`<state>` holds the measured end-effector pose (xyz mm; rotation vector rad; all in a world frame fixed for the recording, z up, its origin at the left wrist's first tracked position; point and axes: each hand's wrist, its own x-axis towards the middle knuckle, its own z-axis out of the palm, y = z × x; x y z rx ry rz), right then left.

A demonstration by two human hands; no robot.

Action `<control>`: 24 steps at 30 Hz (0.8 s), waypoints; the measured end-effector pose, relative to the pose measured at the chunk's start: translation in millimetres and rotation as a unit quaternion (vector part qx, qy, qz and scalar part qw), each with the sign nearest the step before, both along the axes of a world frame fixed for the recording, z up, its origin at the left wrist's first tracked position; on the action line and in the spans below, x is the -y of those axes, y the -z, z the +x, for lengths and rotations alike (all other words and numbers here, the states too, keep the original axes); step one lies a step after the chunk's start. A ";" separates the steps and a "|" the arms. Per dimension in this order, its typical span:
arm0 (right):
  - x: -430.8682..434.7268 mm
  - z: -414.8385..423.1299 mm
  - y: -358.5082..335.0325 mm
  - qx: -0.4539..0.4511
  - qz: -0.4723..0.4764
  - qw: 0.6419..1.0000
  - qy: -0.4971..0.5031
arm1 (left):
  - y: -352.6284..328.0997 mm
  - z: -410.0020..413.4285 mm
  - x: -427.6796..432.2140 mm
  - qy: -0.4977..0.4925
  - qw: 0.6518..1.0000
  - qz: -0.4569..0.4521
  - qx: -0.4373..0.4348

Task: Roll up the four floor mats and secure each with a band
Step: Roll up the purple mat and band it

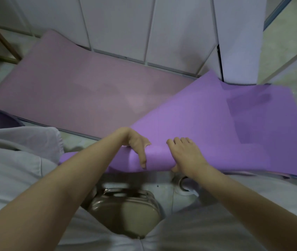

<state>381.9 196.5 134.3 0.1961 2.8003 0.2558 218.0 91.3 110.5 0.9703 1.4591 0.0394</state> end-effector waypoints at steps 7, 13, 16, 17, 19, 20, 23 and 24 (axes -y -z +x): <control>-13.8 -7.8 -0.8 0.094 -0.053 0.994 -0.018 | 17.7 39.6 22.1 -0.053 0.969 0.141 -0.194; -21.0 -42.6 -11.0 0.175 -0.117 0.977 -0.042 | 35.7 70.4 53.3 -0.131 0.845 0.264 -0.447; -25.1 -52.0 -13.8 0.230 -0.146 0.962 -0.019 | 35.4 72.0 51.7 -0.117 0.829 0.273 -0.473; -26.3 -53.2 -12.9 0.250 -0.153 0.956 -0.010 | 32.6 70.4 49.1 -0.118 0.840 0.263 -0.460; -27.7 -53.3 -11.0 0.286 -0.175 0.942 0.015 | 29.2 64.7 43.1 -0.103 0.876 0.237 -0.408; -27.9 -52.5 -11.2 0.296 -0.188 0.936 0.030 | 29.0 61.0 40.5 -0.097 0.889 0.229 -0.384; -30.0 -46.0 -14.4 0.303 -0.202 0.930 0.058 | 26.9 49.7 31.1 -0.068 0.919 0.214 -0.324; -31.0 -43.2 -15.8 0.298 -0.193 0.933 0.059 | 26.7 46.4 27.4 -0.057 0.928 0.205 -0.307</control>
